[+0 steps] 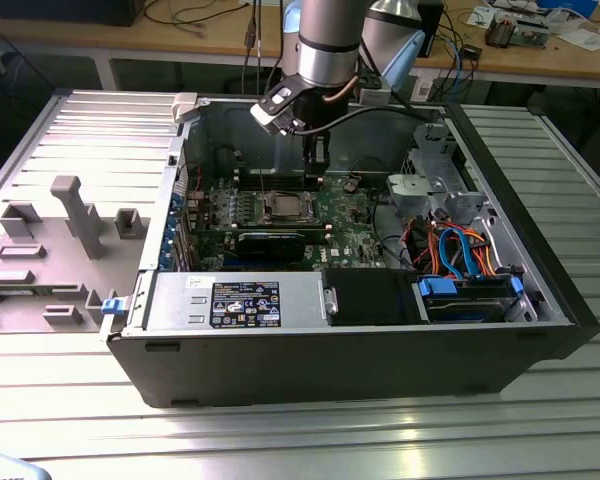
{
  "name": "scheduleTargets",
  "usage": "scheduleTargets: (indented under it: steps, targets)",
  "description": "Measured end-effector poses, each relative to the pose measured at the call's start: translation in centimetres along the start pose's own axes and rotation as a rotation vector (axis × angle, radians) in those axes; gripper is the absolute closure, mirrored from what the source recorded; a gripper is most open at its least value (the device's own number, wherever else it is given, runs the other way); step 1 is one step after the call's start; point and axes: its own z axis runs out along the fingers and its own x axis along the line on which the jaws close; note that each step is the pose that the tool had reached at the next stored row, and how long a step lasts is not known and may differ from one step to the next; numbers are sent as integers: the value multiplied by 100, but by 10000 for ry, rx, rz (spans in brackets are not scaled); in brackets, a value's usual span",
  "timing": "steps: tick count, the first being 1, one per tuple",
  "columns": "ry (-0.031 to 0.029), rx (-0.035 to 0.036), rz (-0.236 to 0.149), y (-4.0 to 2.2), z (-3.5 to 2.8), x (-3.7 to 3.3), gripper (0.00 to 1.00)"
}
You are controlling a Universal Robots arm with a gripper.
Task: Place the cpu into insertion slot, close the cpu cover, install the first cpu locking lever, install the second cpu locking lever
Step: 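Close the cpu cover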
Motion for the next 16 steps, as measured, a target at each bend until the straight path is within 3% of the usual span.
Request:
scheduleTargets:
  steps: [16]
  targets:
    - [-2, 1, 1, -6, 25, 11, 89]
